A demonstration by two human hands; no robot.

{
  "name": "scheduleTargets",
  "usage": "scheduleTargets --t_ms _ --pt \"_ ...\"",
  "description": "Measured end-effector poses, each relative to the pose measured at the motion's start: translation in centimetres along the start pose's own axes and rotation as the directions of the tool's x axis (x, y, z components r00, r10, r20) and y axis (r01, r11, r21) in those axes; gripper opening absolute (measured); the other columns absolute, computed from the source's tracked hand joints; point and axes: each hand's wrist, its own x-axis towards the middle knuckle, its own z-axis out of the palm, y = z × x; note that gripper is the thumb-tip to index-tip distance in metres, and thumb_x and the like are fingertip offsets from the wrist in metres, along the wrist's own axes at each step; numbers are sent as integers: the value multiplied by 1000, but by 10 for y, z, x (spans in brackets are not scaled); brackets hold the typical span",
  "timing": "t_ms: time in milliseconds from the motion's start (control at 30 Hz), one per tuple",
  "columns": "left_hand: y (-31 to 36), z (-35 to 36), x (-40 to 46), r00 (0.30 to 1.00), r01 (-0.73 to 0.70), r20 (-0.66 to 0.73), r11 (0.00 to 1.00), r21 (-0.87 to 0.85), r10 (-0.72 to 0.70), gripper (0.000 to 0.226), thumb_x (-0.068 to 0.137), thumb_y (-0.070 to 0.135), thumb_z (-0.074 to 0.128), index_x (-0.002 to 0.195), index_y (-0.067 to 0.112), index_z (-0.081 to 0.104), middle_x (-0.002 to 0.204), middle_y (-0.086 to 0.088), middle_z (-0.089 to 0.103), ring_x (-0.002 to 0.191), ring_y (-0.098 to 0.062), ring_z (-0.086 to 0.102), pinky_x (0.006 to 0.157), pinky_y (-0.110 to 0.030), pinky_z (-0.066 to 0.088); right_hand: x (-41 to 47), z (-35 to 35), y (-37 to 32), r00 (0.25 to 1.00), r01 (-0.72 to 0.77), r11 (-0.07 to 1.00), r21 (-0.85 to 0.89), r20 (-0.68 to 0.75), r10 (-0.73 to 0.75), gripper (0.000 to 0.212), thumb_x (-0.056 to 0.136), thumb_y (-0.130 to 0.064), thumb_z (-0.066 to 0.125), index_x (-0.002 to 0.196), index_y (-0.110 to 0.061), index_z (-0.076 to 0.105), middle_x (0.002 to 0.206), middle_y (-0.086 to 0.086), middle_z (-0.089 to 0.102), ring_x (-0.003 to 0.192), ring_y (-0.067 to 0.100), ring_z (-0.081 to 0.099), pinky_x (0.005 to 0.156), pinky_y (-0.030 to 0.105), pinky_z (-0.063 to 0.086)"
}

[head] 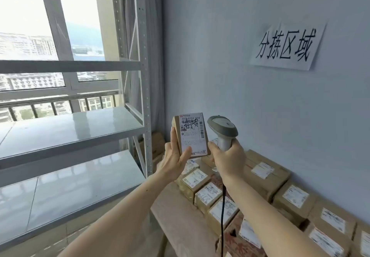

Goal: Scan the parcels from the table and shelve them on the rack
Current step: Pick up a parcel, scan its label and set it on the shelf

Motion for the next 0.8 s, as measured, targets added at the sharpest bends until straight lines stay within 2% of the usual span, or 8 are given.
scheduleTargets --t_ms 67,133,267,367,467,600,733,800 --pt "-29 -37 12 999 -15 -50 1000 -4 14 95 85 73 27 152 35 -30 162 2 18 126 -2 17 110 -39 18 1 40 -14 999 2 999 32 35 -4 24 82 -33 78 96 -21 62 83 -1 72 74 21 72 75 44 61" --pt "-55 -77 23 994 -36 -106 999 -6 35 92 91 67 33 155 35 -24 161 7 23 135 -14 23 116 -51 22 3 81 -30 998 20 997 73 57 -25 28 81 -34 78 100 -21 64 87 -2 73 74 22 73 74 45 62" --pt "-92 -152 34 980 -45 -192 999 29 50 84 97 54 37 157 31 -18 150 18 30 128 -23 31 114 -55 27 2 158 -68 989 59 988 140 126 -77 25 84 -27 78 102 -17 64 91 3 75 64 20 73 66 36 62" --pt "-118 -202 36 966 -53 -254 999 -4 50 83 96 62 40 156 39 -14 140 15 37 127 -31 38 105 -62 42 -1 210 -97 975 90 980 178 185 -123 24 82 -31 79 98 -22 63 91 1 74 69 23 74 71 42 63" --pt "-135 -247 38 946 -46 -321 999 6 45 79 96 63 38 155 46 -12 134 20 36 125 -30 41 103 -59 47 -1 257 -121 959 107 967 229 233 -161 25 81 -34 80 96 -22 65 88 0 74 67 23 73 67 41 63" --pt "-150 -300 41 913 -73 -400 996 41 83 73 92 66 36 146 60 -12 128 25 31 129 -24 44 101 -48 54 2 315 -155 926 105 944 313 316 -208 21 84 -25 79 98 -20 64 86 -3 73 57 15 72 49 18 55" --pt "-167 -350 60 879 -111 -445 981 158 171 69 96 59 37 141 68 -14 149 5 31 133 -22 43 101 -45 54 6 363 -186 885 164 911 378 351 -305 20 83 -24 81 90 -28 62 79 -10 72 53 13 70 54 24 59" --pt "-168 -373 72 872 -139 -444 974 178 205 70 102 51 38 149 56 -13 153 16 31 135 -13 43 100 -38 55 13 384 -201 865 188 900 394 367 -342 19 82 -24 80 85 -28 62 74 -11 71 50 11 69 54 27 59"
